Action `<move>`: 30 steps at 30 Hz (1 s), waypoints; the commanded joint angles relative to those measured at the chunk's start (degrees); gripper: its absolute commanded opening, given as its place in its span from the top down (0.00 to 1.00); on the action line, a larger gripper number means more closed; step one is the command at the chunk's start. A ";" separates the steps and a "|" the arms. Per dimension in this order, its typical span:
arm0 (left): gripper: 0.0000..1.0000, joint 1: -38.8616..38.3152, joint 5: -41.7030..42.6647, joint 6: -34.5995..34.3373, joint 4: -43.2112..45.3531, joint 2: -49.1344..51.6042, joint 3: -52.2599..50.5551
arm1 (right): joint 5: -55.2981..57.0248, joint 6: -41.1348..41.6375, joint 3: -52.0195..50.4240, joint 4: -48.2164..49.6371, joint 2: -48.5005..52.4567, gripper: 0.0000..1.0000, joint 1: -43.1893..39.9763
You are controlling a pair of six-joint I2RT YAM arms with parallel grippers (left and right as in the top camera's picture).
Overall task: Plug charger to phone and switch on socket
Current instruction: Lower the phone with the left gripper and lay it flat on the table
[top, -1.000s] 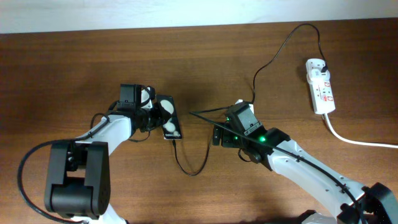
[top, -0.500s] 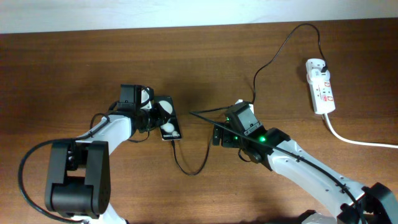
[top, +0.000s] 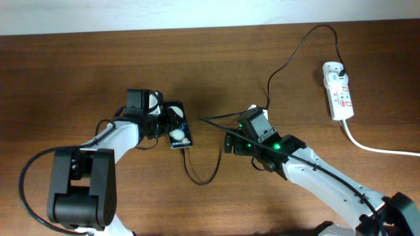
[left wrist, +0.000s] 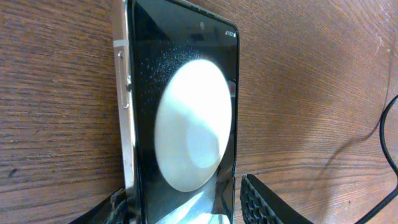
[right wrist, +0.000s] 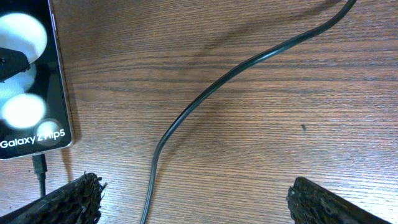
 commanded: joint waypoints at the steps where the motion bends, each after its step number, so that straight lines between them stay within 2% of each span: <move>1: 0.48 0.02 -2.08 0.96 -0.72 0.85 -0.81 | 0.46 -0.61 0.11 0.02 -0.33 0.01 -0.22; 3: 0.43 0.02 -2.08 0.96 -0.72 0.85 -0.81 | 0.46 -0.59 0.11 0.02 -0.33 0.01 -0.22; 12: 0.42 0.02 -2.08 0.96 -0.72 0.85 -0.81 | 0.46 -0.59 0.11 0.02 -0.33 0.01 -0.22; 16: 0.26 0.02 -2.08 0.96 -0.72 0.85 -0.81 | 0.46 -0.61 0.11 0.02 -0.33 0.01 -0.22; 23: 0.24 0.02 -2.08 0.94 -0.72 0.85 -0.81 | 0.46 -0.59 0.11 0.02 -0.33 0.01 -0.22; 26: 0.18 0.02 -2.08 0.96 -0.72 0.85 -0.81 | 0.46 -0.59 0.11 0.02 -0.33 0.01 -0.22; 30: 0.18 0.02 -2.80 0.96 -0.72 0.85 -0.81 | 0.46 -0.59 0.11 0.02 -0.33 0.01 -0.22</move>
